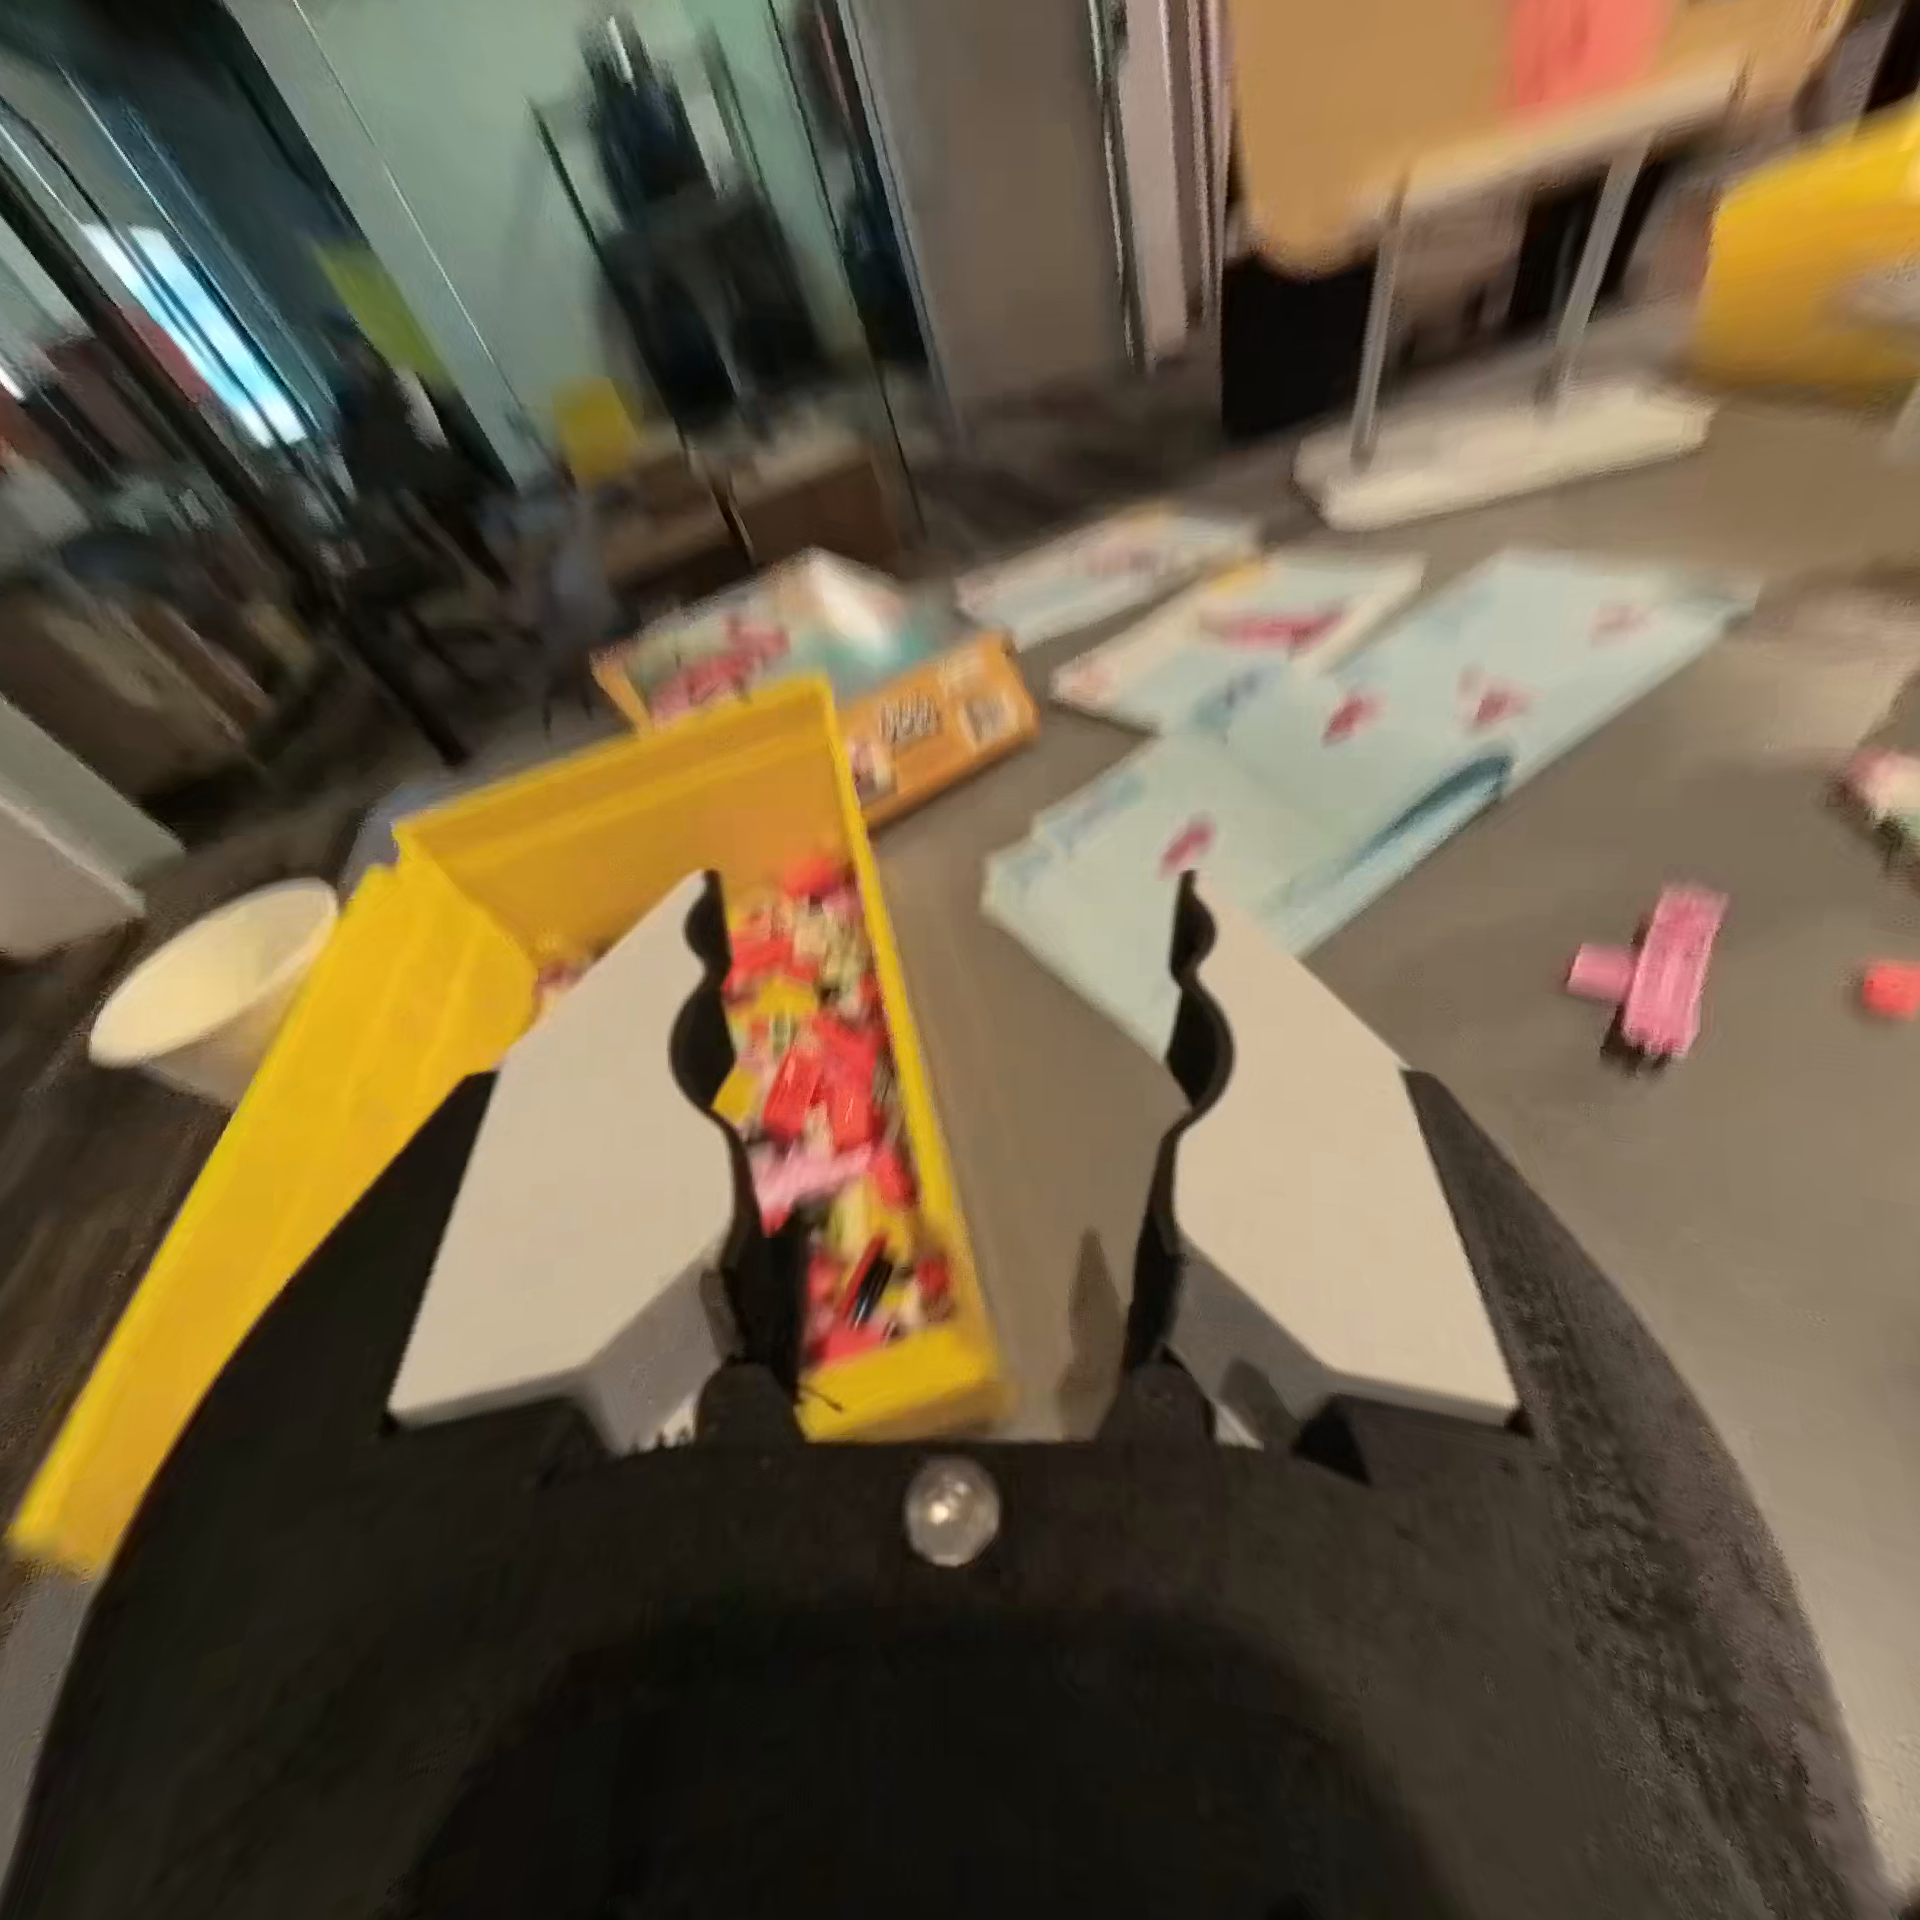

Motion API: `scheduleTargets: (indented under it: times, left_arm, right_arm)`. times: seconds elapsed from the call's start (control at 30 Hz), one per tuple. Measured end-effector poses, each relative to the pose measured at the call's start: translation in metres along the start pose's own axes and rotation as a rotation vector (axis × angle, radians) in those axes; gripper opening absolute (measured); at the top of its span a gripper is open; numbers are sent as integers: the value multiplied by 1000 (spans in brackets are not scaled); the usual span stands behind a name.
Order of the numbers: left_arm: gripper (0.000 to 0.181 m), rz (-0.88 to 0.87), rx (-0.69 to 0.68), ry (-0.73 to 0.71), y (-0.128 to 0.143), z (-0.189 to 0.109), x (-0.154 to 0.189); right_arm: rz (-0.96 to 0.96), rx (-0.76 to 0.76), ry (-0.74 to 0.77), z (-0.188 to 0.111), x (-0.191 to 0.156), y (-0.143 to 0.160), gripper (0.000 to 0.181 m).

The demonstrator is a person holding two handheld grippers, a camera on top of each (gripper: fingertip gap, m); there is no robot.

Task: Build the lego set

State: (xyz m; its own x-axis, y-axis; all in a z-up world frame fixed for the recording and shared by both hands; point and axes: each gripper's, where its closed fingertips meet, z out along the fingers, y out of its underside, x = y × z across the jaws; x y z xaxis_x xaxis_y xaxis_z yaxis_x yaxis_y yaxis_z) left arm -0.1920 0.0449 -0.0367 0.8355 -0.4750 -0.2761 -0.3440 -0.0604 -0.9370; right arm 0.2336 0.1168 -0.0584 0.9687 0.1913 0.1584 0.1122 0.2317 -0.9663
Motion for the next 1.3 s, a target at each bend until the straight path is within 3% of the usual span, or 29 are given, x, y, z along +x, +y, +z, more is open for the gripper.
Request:
scheduleTargets:
  times: [0.1, 0.23, 0.33, 0.43, 0.67, 1.0, 1.03, 1.1, 1.17, 1.3]
  left_arm:
    - [88, 114, -325, 68, 41, 4, -4]
    - [63, 136, -484, 195, 66, 11, 4]
    - [44, 168, -670, 149, 99, 10, -5]
    - [12, 192, -757, 119, 116, 11, -2]
    - [7, 62, -758, 57, 118, 5, 3]
    - [7, 31, -753, 99, 109, -6, 43]
    - [10, 39, -737, 105, 107, -6, 45]
    - [39, 17, -671, 141, 96, -8, 50]
    - [56, -36, -579, 141, 77, -15, 42]
    - [58, -164, -358, 56, 32, -29, -11]
  right_arm:
    - [27, 1, -2, 3, 5, 4, 2]
    - [37, 1, 15, 3, 12, 6, 5]
    - [48, 7, 38, 3, 20, 9, 8]
    - [76, 8, 40, 2, 23, 11, 8]
    - [102, 0, 32, 3, 23, 13, 8]
    - [109, -9, 26, 4, 22, 14, 8]
    - [113, -10, 24, 3, 22, 14, 8]
    - [127, -8, 17, 1, 21, 14, 8]
    - [144, -5, 4, -1, 18, 12, 8]
    - [148, 2, -9, -1, 11, 10, 8]
